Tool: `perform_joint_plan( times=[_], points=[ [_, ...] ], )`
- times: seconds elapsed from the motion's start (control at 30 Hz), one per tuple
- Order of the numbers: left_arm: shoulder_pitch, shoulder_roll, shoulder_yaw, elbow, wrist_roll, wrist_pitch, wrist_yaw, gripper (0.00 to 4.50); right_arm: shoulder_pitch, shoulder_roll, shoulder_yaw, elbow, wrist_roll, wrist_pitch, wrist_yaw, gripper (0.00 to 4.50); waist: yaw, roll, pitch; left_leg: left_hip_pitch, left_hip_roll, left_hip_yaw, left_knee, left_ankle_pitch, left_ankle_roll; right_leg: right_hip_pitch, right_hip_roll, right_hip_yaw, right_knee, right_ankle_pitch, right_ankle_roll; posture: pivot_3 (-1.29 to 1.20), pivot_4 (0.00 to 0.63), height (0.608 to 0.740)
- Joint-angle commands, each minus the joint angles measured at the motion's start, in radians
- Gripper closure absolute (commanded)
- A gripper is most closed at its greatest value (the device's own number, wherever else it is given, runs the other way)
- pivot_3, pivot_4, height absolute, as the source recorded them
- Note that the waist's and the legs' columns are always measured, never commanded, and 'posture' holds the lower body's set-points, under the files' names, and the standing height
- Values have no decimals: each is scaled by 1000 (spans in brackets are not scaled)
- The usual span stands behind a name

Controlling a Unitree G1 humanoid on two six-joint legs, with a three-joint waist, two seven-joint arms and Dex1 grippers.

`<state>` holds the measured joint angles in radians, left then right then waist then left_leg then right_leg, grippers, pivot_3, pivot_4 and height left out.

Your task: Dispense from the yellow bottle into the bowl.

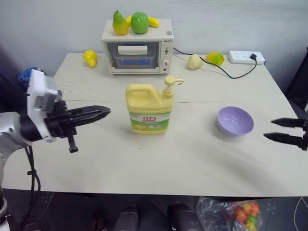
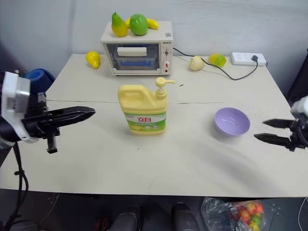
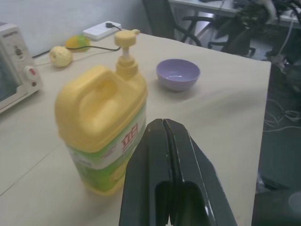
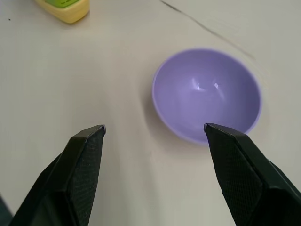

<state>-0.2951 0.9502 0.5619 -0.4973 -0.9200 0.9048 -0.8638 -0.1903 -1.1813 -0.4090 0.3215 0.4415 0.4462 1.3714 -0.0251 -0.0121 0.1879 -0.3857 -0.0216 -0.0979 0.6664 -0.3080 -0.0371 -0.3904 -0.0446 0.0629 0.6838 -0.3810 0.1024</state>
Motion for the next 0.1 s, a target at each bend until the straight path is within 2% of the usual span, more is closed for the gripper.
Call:
perform_joint_plan(
  times=[0.03,0.1],
  points=[
    [18,9,49,-6,-15,-29,10,4500,48,-17,-109,-20,22,17,-18,992,0,0,0,0,0,1,0,0,0,0,0,0,0,0,0,0,150,740],
    [27,0,42,-11,-4,-45,23,4500,68,7,-124,-28,18,12,-48,992,-2,0,0,1,0,1,0,0,0,0,0,0,0,0,0,0,150,740]
  ],
)
